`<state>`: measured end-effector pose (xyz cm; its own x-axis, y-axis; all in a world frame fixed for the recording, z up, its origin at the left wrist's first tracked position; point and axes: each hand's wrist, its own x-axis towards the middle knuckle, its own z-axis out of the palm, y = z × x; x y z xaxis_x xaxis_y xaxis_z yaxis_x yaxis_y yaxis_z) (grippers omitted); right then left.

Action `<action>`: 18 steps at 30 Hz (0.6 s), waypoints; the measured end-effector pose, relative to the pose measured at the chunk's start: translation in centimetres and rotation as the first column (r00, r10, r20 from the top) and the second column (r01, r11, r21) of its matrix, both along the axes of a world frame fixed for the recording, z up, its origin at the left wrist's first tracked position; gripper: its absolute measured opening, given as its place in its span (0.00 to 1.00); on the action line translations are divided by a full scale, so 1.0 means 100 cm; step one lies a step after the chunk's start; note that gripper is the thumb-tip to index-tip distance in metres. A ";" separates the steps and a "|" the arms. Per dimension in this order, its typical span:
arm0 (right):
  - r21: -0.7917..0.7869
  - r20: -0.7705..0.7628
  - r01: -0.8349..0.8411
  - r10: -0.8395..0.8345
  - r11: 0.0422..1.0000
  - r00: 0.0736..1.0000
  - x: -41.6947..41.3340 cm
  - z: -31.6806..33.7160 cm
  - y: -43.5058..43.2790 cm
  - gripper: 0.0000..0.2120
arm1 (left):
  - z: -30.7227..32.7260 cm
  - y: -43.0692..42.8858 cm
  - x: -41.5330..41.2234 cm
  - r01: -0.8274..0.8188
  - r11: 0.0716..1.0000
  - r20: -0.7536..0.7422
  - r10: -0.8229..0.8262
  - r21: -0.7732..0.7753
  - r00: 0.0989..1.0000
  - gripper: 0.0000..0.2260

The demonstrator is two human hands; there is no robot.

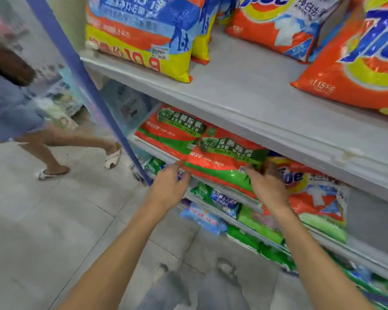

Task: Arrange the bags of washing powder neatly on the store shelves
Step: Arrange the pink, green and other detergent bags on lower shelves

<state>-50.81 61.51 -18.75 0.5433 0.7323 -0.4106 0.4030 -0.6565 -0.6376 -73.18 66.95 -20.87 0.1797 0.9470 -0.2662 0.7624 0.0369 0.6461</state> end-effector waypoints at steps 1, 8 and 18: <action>0.038 0.006 0.038 -0.039 0.999 0.999 -0.004 -0.006 0.001 0.25 | -0.001 0.005 -0.004 0.034 0.999 0.024 -0.033 -0.015 0.999 0.19; 0.166 -0.032 0.182 -0.180 0.969 0.983 -0.016 -0.038 0.009 0.19 | -0.015 0.035 -0.012 0.147 0.989 0.132 -0.145 -0.010 0.981 0.21; 0.154 0.110 0.197 -0.215 0.968 0.970 -0.013 -0.056 0.028 0.47 | -0.070 0.071 0.027 0.143 0.989 0.135 -0.148 0.046 0.980 0.26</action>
